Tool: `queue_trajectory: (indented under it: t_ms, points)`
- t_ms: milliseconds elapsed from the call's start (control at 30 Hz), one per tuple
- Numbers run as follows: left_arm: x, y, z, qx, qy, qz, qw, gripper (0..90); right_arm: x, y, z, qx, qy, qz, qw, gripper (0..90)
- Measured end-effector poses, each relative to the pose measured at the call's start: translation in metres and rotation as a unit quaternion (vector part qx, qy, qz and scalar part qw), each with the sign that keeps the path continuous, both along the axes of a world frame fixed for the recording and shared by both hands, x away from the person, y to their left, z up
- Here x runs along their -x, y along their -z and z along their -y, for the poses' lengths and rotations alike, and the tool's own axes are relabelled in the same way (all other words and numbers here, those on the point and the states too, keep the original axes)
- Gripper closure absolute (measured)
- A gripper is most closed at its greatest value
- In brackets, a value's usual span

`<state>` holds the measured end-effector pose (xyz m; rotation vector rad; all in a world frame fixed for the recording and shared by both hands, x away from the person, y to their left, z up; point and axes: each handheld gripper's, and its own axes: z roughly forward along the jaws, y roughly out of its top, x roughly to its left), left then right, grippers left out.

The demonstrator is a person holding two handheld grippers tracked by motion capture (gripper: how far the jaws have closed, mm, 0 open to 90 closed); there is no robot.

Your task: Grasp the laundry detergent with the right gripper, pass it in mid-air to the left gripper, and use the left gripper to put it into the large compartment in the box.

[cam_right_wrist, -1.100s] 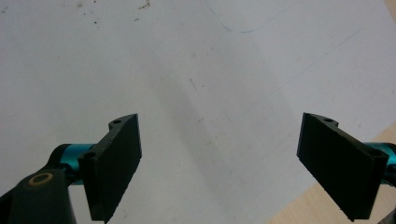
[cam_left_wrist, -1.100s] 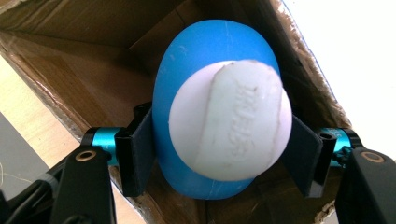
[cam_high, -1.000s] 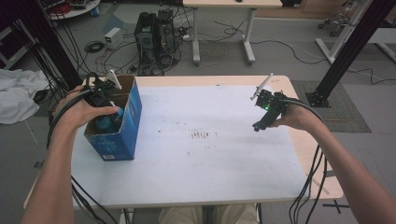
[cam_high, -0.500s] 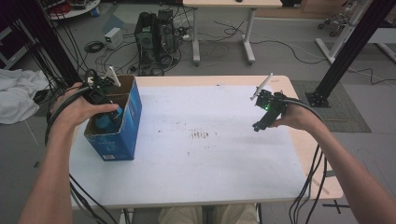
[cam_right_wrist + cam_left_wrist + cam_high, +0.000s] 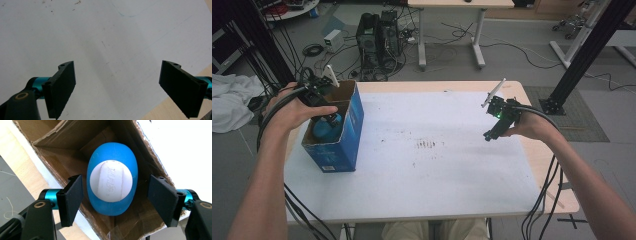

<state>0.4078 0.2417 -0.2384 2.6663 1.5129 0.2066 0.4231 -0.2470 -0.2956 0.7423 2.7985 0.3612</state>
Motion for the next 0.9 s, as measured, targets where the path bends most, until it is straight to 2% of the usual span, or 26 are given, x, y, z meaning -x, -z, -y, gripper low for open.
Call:
queue_trajectory:
  t_ms: [33, 133, 167, 200, 233, 267, 300, 333, 367, 400, 433, 467, 533, 567, 600, 700, 733, 767, 833, 900]
  points:
    - [0.000, -0.002, 0.001, 0.003, -0.005, 0.004, 1.0000, 29.1, -0.001, 0.001, -0.001, 0.000, 0.000, -0.002, 1.0000, 13.1]
    - [0.000, -0.014, 0.004, -0.006, 0.003, 0.017, 0.9998, 29.1, 0.000, -0.001, 0.001, 0.000, 0.000, 0.000, 1.0000, 13.1]
    - [0.000, -0.002, 0.000, 0.002, -0.003, 0.004, 1.0000, 29.1, 0.001, -0.001, 0.001, 0.000, 0.001, -0.001, 1.0000, 13.1]
    - [0.000, -0.001, 0.000, 0.002, -0.001, 0.001, 1.0000, 29.1, 0.000, 0.000, 0.000, 0.000, 0.000, -0.001, 1.0000, 13.1]
    - [0.000, -0.005, 0.001, -0.001, -0.002, 0.006, 1.0000, 29.1, 0.000, 0.001, -0.001, 0.000, -0.002, -0.001, 1.0000, 13.1]
    - [0.001, -0.021, 0.008, -0.006, 0.006, 0.024, 0.9997, 29.1, 0.000, 0.000, 0.000, 0.001, 0.000, -0.001, 1.0000, 13.1]
    - [0.000, -0.013, 0.004, -0.004, 0.003, 0.015, 0.9999, 29.1, 0.001, -0.001, 0.000, 0.000, 0.003, 0.000, 1.0000, 13.1]
    - [0.002, -0.030, 0.015, -0.007, 0.012, 0.037, 0.9992, 29.1, 0.000, -0.001, 0.001, 0.000, 0.000, 0.000, 1.0000, 13.1]
    - [0.002, -0.033, 0.017, -0.007, 0.016, 0.039, 0.9991, 29.1, 0.001, -0.002, 0.000, 0.000, 0.001, 0.002, 1.0000, 13.1]
    - [0.001, -0.012, 0.003, -0.003, 0.001, 0.013, 0.9999, 29.1, 0.001, -0.002, 0.000, -0.001, -0.001, 0.003, 1.0000, 13.1]
    - [0.003, -0.037, 0.021, -0.006, 0.020, 0.046, 0.9987, 29.2, 0.000, -0.001, 0.001, 0.000, -0.001, 0.000, 1.0000, 13.1]
    - [0.002, -0.031, 0.016, -0.007, 0.013, 0.039, 0.9991, 29.2, 0.001, -0.002, 0.000, -0.001, 0.001, 0.003, 1.0000, 13.1]
    - [0.003, -0.039, 0.023, -0.007, 0.025, 0.045, 0.9986, 29.1, 0.001, -0.002, 0.000, -0.001, -0.001, 0.003, 1.0000, 13.1]
    - [0.002, -0.029, 0.014, -0.008, 0.013, 0.035, 0.9993, 29.1, 0.002, -0.003, 0.000, 0.000, 0.002, 0.002, 1.0000, 13.1]
    - [0.002, -0.048, 0.034, -0.004, 0.040, 0.052, 0.9978, 29.1, 0.001, -0.002, 0.000, 0.001, 0.002, 0.002, 1.0000, 13.1]
    - [0.003, -0.041, 0.026, -0.004, 0.026, 0.050, 0.9984, 29.1, 0.002, -0.003, 0.001, 0.000, 0.002, 0.003, 1.0000, 13.1]
    - [0.000, -0.052, 0.043, -0.005, 0.051, 0.055, 0.9971, 29.1, 0.002, -0.003, 0.000, 0.000, 0.003, 0.002, 1.0000, 13.1]
    - [0.002, -0.049, 0.036, -0.005, 0.041, 0.053, 0.9978, 29.1, 0.002, -0.004, 0.001, -0.002, 0.001, 0.005, 1.0000, 13.1]
    - [-0.002, -0.055, 0.052, -0.006, 0.064, 0.058, 0.9962, 29.1, 0.002, -0.004, 0.001, -0.002, 0.002, 0.004, 1.0000, 13.1]
    - [-0.002, -0.055, 0.053, -0.007, 0.064, 0.059, 0.9962, 29.1, 0.002, -0.004, 0.002, -0.002, 0.001, 0.005, 1.0000, 13.1]
